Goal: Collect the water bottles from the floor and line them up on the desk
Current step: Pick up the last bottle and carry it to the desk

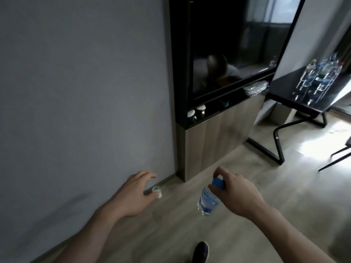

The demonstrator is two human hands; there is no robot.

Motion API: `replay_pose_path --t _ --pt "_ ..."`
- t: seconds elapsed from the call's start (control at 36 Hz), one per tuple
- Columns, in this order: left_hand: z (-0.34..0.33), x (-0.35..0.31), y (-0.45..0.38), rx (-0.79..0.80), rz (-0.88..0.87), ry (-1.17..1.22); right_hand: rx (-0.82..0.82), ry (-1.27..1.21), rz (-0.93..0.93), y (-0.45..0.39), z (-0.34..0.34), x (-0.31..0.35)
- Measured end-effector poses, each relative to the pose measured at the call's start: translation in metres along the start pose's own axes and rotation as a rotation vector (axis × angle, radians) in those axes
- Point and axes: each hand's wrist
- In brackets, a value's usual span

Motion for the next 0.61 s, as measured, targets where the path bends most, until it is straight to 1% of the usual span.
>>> replay_pose_path --t 0.14,0.28,0.44,0.61 --pt "0.012 -0.027 -0.092 0.017 -0.018 -0.033 -0.033 0.012 -0.081 -0.041 0.040 -0.053" --pt "0.030 -0.074 -0.178 0.068 -0.081 -0.023 -0.068 -0.006 -0.151 -0.079 0.081 -0.107" --pt "0.045 -0.165 -0.268 0.140 -0.215 -0.077 -0.112 -0.083 -0.218 -0.105 0.127 -0.175" --pt "0.039 -0.261 -0.348 0.182 -0.337 -0.096 -0.154 -0.142 -0.265 -0.123 0.173 -0.254"
Point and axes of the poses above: each hand's wrist, its own y-axis away from the middle knuckle, its own z-axis out of the back of the hand, x = y × z, and after that the axes turned 13 degrees about x, right-handed
